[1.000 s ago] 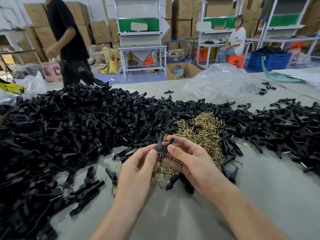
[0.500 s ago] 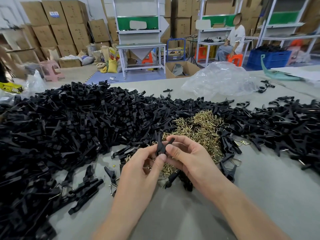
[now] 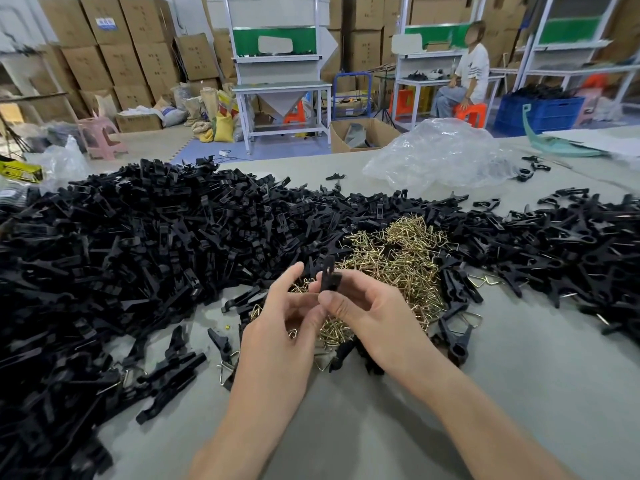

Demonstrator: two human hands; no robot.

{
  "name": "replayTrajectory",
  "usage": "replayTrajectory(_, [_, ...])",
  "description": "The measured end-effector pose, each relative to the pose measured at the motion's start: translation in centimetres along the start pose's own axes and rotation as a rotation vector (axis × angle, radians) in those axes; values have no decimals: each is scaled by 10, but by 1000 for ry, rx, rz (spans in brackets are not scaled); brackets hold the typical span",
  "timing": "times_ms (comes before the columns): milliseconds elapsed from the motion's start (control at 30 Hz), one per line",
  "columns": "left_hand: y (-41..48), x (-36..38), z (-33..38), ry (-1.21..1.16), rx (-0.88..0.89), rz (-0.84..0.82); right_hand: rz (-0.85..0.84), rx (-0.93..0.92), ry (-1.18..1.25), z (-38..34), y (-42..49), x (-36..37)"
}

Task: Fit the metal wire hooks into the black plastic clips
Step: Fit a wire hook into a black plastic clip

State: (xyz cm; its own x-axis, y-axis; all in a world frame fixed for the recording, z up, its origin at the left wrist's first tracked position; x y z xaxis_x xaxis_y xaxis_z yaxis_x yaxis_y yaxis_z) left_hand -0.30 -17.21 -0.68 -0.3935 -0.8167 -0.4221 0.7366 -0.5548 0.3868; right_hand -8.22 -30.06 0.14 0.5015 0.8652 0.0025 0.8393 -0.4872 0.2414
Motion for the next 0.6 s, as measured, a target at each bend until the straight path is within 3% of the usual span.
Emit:
replayTrajectory(200, [-1,-7,-3,486,257,-156,213,-65,84,3,5,-18])
replayTrajectory(300, [-3,-5,-6,638,295,-226,246,-69,15,8,8,-20])
replayTrajectory(600, [-1,-2,-6,696,379,-177,268,-51,-127,12,9,-18])
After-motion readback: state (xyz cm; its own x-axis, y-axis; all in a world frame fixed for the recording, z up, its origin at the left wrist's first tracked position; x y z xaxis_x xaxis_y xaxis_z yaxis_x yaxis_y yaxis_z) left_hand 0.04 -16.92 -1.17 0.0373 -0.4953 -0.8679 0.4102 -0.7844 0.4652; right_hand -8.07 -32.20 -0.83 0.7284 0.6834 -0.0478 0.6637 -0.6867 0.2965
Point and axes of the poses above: each hand's wrist, its own y-axis towards the middle knuckle, its own x-axis out of the palm, z = x × y, the point moved 1 cm from there along y, towards the middle knuckle
